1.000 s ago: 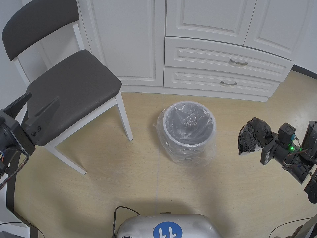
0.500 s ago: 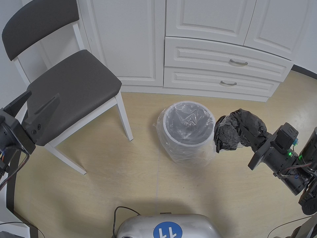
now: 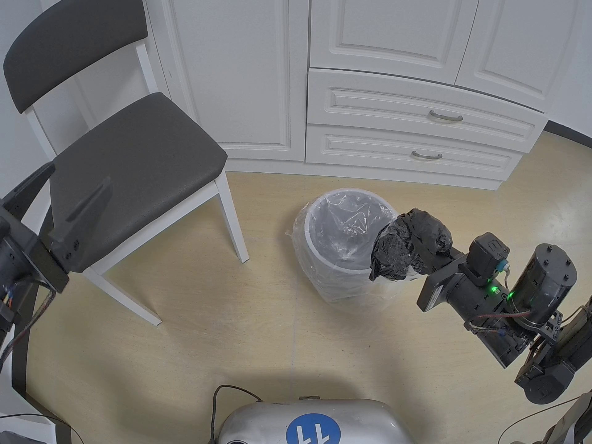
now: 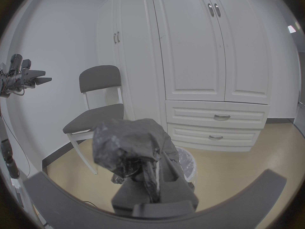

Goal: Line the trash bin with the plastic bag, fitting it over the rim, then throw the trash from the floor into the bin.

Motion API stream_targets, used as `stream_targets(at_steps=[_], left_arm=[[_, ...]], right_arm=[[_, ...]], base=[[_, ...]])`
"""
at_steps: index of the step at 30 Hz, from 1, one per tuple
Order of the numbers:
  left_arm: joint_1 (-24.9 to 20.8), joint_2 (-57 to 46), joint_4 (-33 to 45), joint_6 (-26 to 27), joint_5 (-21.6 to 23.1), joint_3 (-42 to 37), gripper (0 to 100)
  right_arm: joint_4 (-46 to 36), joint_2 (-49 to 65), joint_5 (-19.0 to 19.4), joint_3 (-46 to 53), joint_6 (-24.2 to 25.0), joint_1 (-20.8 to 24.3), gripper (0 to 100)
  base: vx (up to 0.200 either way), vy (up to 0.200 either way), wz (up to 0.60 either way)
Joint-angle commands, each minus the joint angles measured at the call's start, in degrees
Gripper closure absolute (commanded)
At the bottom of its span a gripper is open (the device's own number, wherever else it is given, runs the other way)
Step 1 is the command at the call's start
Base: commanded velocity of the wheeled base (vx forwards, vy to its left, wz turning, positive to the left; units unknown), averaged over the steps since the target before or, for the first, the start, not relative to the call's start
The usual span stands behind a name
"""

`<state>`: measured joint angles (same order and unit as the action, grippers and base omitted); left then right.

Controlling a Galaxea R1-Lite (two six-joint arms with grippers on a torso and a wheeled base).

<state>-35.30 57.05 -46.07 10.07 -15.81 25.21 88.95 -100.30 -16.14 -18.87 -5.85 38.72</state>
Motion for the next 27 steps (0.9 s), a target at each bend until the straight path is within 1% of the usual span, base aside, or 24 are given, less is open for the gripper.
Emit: stream_targets(at_steps=[1, 2, 5, 8, 19, 22, 23, 24, 27], left_arm=[[-0.1, 0.4, -0.3, 1.8, 0.0, -2.2, 0], [0.0, 0.4, -0.4, 2.0, 0.0, -2.4, 0], [0.1, 0.4, -0.3, 2.0, 0.0, -2.3, 0], [0.2, 0.8, -0.3, 1.6, -0.1, -2.1, 0], [0.2, 0.7, -1.6, 1.7, -0.1, -2.5, 0], [0.2, 0.7, -1.6, 1.7, 0.0, -2.5, 0], [0.2, 0.7, -1.6, 1.7, 0.0, -2.5, 0], [0.2, 0.7, -1.6, 1.7, -0.1, -2.5, 0], [0.2, 0.6, -1.7, 1.7, -0.1, -2.4, 0]], right_arm=[[1.0, -1.9, -0.3, -0.6, 0.1, 0.2, 100], [1.0, -1.9, -0.3, -0.6, 0.1, 0.2, 100], [1.0, -1.8, -0.3, -0.5, 0.1, 0.1, 100], [1.0, -1.8, -0.3, -0.6, 0.1, -0.1, 100], [1.0, -2.6, -0.3, -0.8, 0.3, -0.6, 100], [1.0, -4.0, -0.3, -2.8, 3.0, -0.7, 100], [1.0, -4.0, -0.3, -2.8, 3.0, -0.7, 100], [1.0, -5.5, -0.4, -4.6, 5.2, -0.7, 100], [1.0, -7.8, -1.1, -7.9, 9.1, -0.7, 100]], base=[[0.000, 0.000, 0.00], [0.000, 0.000, 0.00], [0.200, -0.200, 0.00], [0.200, 0.000, 0.00], [0.000, 0.000, 0.00], [0.000, 0.000, 0.00], [0.000, 0.000, 0.00], [0.000, 0.000, 0.00], [0.000, 0.000, 0.00]])
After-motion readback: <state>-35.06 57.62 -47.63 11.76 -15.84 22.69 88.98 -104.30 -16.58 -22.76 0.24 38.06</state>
